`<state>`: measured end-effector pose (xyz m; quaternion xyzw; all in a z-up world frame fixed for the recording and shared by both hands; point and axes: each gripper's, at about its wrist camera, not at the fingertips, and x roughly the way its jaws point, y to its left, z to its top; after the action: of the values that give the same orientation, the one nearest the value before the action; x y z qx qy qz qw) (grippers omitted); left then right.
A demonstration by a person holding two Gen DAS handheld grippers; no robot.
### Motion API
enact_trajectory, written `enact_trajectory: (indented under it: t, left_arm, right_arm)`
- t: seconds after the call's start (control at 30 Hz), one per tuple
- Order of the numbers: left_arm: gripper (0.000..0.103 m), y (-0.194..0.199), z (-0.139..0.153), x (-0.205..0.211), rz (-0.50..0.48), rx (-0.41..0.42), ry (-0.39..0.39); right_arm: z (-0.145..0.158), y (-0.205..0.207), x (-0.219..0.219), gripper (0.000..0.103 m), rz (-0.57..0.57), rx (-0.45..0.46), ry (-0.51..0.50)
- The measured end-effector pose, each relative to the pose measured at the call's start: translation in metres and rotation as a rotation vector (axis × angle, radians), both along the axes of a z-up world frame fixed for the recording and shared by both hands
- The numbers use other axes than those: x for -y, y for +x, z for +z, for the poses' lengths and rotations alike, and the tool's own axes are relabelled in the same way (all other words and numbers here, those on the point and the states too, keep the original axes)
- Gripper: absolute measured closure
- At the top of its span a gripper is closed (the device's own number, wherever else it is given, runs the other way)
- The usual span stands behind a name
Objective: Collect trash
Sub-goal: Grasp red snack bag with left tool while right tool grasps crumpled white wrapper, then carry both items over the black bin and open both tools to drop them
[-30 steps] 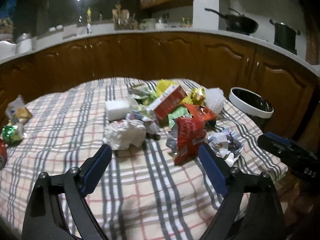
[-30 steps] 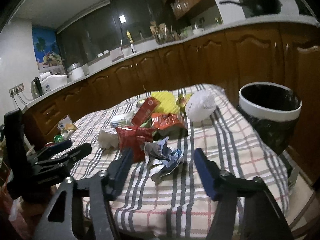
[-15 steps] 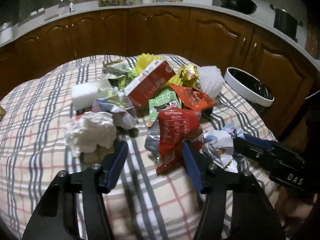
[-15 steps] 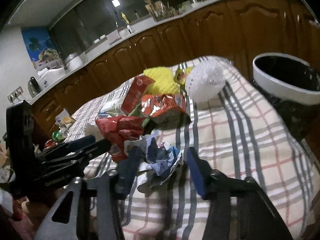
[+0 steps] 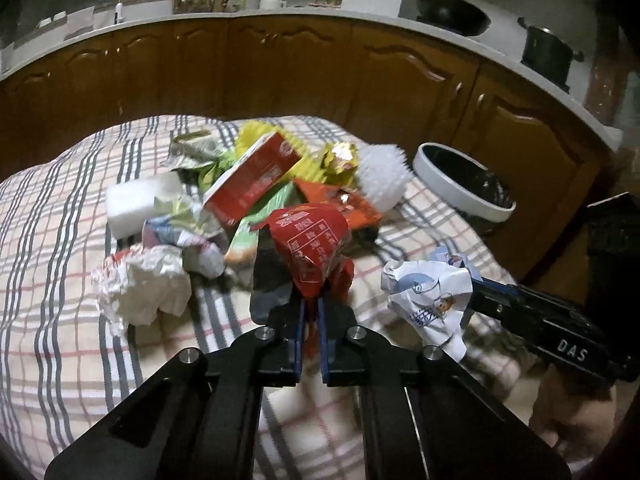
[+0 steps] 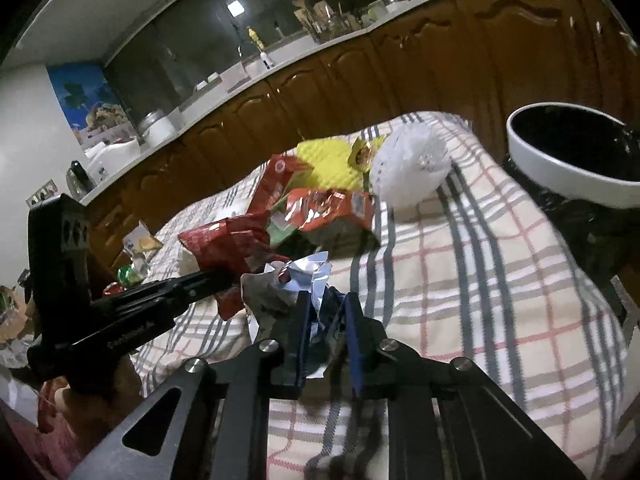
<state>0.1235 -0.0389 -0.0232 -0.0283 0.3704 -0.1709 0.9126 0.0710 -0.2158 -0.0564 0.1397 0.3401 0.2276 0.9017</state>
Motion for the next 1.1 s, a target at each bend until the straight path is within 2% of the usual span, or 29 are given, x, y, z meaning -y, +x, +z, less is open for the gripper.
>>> enact_trajectory:
  t: [0.47, 0.8, 1.1]
  left_arm:
    - [0.099, 0.019, 0.033, 0.041, -0.124, 0.022, -0.049]
    - [0.099, 0.055, 0.049, 0.107, -0.237, 0.024, -0.007]
    - [0.099, 0.097, 0.059, 0.166, -0.324, -0.025, -0.019]
  right_arm:
    - [0.033, 0.006, 0.054, 0.087, -0.147, 0.081, 0.0]
    - [0.05, 0.031, 0.119, 0.087, -0.312, 0.101, -0.043]
    - [0.059, 0.057, 0.166, 0.086, -0.404, 0.099, -0.099]
